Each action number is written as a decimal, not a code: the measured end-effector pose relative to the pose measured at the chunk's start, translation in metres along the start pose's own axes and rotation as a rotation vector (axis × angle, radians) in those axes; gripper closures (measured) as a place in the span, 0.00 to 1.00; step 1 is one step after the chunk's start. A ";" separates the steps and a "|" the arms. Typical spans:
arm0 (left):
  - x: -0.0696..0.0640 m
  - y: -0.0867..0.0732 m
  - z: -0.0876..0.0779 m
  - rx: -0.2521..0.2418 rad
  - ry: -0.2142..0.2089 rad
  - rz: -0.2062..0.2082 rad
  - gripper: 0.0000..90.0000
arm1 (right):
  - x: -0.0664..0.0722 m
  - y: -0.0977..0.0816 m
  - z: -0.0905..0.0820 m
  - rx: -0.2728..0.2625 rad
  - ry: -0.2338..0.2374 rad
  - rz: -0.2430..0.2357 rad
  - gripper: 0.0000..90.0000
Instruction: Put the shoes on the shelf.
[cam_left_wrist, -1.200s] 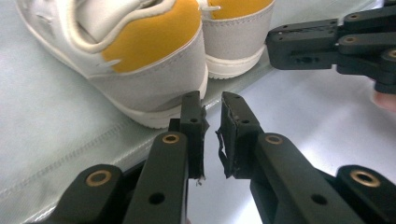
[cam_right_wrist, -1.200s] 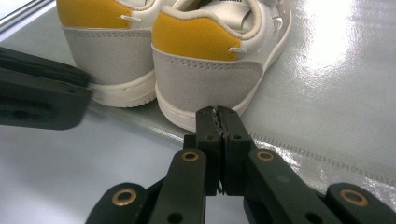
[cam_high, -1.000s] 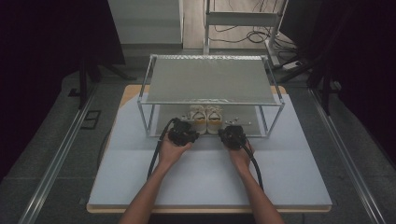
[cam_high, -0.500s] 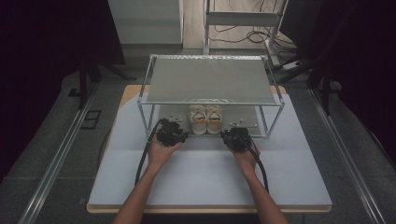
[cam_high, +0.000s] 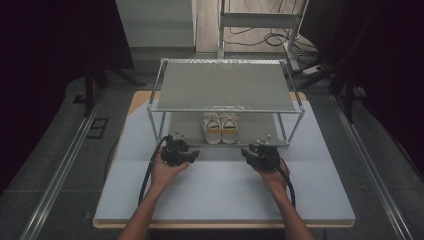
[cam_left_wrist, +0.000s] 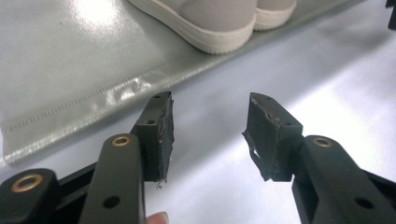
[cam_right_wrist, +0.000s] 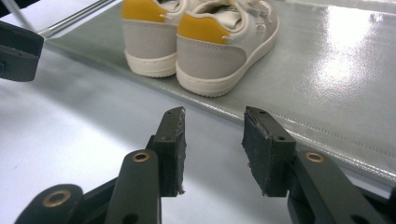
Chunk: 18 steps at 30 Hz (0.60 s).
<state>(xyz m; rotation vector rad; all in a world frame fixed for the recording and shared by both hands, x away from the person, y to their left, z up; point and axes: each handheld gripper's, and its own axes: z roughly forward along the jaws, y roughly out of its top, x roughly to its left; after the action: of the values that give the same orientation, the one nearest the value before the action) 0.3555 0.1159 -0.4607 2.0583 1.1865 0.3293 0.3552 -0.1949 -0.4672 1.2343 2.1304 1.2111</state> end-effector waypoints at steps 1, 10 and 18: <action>-0.001 -0.003 -0.001 0.000 -0.005 -0.009 0.56 | 0.000 -0.001 -0.002 0.001 0.006 -0.007 0.65; -0.004 -0.030 -0.015 -0.004 -0.016 0.021 0.51 | 0.002 -0.016 -0.020 -0.003 0.037 -0.040 0.63; 0.001 -0.054 -0.030 0.004 -0.001 0.032 0.48 | -0.010 -0.042 -0.040 0.006 0.032 -0.049 0.58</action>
<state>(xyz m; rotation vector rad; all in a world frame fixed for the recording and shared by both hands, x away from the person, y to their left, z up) 0.3056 0.1473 -0.4774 2.0828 1.1555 0.3408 0.3122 -0.2326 -0.4808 1.1660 2.1754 1.2124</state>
